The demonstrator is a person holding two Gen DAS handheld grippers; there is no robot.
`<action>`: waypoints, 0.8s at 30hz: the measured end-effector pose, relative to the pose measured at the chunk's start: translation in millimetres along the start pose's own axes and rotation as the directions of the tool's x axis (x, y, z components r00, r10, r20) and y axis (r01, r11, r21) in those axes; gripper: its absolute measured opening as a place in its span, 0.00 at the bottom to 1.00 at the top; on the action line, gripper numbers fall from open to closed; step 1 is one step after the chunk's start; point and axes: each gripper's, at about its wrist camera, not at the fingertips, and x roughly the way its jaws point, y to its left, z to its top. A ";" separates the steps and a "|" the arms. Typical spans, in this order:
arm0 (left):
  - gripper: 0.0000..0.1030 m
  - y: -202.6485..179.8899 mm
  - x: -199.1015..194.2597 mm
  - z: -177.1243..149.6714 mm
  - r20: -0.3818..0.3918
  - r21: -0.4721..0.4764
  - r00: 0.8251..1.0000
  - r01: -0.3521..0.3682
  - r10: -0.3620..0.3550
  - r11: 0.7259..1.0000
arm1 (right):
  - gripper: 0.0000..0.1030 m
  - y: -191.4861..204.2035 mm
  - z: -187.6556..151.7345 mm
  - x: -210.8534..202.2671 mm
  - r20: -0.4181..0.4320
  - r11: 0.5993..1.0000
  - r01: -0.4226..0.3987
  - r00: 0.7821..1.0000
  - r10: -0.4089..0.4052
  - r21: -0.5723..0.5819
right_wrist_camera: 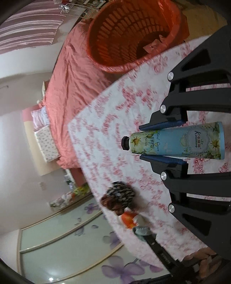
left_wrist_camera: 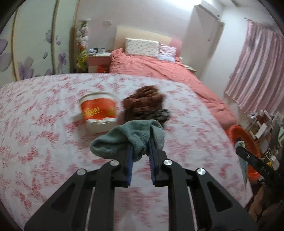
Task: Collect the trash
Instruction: 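Carry the towel and lotion tube over the orange basket with both tools, then open both tools over the basket to drop the towel and tube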
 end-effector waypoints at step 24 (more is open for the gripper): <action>0.16 -264.7 46.3 0.8 -0.115 0.260 0.908 0.419 -0.403 0.870 | 0.27 -134.3 37.6 -66.1 0.234 0.950 0.223 0.933 -0.273 0.220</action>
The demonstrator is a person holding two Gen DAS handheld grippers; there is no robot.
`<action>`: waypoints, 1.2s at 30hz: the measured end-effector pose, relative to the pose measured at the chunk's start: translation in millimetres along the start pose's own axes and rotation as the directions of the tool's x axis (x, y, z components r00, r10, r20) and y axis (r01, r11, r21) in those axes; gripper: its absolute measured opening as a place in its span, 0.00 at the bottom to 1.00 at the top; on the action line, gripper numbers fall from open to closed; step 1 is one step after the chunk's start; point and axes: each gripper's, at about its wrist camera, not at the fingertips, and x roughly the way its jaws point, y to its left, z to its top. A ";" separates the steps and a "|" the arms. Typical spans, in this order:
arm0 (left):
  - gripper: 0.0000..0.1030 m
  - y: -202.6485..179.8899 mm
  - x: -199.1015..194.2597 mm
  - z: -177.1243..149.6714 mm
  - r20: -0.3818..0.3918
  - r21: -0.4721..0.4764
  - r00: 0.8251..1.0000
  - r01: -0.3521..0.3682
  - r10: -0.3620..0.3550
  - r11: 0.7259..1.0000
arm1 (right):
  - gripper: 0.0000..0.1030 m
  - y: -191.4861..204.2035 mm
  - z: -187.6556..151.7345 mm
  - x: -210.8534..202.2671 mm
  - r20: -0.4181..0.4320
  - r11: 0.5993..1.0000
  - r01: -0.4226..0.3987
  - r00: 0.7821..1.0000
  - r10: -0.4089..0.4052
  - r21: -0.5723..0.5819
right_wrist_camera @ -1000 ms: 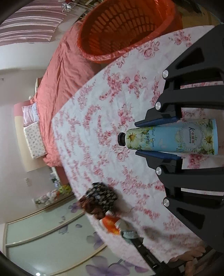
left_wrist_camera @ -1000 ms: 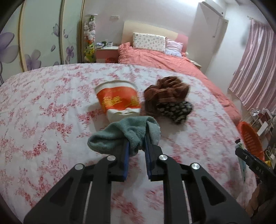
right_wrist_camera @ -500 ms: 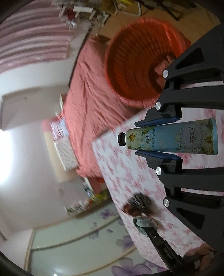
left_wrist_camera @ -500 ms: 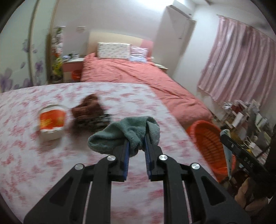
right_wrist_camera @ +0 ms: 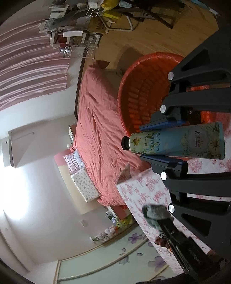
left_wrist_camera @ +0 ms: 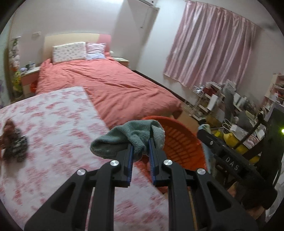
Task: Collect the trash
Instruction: 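Open both tools over the basket to drop the towel and tube, then move both tools back over the remaining items on the bed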
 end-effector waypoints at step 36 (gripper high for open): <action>0.87 152.7 -53.1 -43.4 -0.053 -0.124 0.877 -0.481 0.478 0.868 | 0.77 73.6 -26.0 24.3 -0.106 0.981 -0.042 0.994 0.022 -0.190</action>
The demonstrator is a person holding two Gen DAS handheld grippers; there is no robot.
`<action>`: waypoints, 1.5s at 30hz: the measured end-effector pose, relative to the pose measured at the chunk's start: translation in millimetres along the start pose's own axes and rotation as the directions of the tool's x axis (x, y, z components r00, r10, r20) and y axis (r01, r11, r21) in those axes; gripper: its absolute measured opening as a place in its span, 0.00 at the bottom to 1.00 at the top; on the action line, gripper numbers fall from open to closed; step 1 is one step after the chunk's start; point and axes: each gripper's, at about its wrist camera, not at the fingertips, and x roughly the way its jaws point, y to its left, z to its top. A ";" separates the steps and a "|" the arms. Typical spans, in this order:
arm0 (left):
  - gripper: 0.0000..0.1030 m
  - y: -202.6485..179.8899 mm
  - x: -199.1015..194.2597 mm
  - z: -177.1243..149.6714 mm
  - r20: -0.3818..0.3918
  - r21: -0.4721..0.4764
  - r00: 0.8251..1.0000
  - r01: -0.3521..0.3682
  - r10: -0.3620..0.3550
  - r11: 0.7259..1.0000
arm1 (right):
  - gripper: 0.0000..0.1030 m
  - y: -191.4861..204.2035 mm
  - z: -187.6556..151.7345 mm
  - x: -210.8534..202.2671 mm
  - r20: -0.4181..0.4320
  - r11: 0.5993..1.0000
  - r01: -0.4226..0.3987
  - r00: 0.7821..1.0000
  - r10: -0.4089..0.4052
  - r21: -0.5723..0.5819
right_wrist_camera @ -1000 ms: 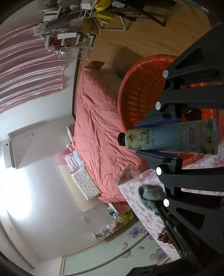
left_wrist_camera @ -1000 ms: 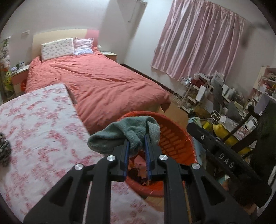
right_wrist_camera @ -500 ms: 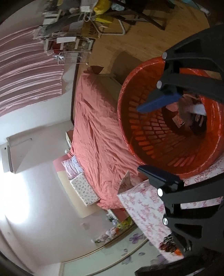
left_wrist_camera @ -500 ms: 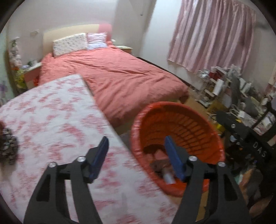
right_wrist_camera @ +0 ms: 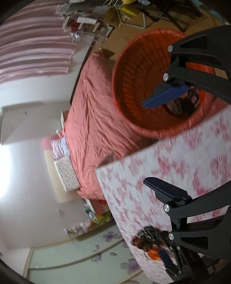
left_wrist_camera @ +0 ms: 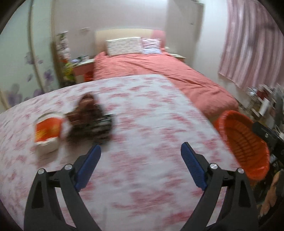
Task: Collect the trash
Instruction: 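Move both tools back over the remaining items on the bed, then grasp the brown knit scarf with the right tool while the left tool grasps the orange paper cup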
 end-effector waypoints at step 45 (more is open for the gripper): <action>0.69 232.4 31.3 -23.7 -0.164 -0.285 0.961 -0.264 0.224 0.922 | 0.77 233.1 -16.2 62.1 -0.168 0.923 -0.321 0.943 0.289 -0.212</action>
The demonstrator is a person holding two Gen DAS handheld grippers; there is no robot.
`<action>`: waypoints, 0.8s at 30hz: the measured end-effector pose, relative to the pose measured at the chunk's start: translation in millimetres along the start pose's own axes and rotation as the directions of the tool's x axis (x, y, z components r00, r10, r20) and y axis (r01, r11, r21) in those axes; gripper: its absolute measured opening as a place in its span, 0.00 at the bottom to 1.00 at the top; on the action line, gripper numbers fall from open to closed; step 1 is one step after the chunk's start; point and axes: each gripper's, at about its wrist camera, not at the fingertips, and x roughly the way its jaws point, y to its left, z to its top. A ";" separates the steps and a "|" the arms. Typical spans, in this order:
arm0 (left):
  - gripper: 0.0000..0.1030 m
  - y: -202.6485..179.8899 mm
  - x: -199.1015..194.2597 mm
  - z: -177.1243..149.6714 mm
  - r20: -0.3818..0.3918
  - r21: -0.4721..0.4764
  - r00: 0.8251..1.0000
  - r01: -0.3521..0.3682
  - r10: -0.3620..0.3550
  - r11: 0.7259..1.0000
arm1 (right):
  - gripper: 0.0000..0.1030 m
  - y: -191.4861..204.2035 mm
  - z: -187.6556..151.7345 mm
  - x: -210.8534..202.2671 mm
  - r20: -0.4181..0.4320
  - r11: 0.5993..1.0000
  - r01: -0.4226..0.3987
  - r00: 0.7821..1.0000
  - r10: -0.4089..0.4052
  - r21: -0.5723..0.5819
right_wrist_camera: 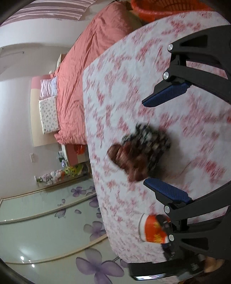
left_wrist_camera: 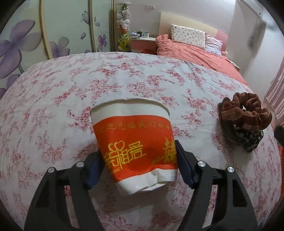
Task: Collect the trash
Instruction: 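Grasp the brown knit scarf with the right tool while the left tool grasps the orange paper cup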
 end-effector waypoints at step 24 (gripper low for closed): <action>0.69 -4.2 1.9 -0.8 -0.013 0.025 0.999 -0.033 0.034 0.999 | 0.13 -16.1 12.0 -13.5 0.033 0.999 0.020 0.999 -0.022 0.040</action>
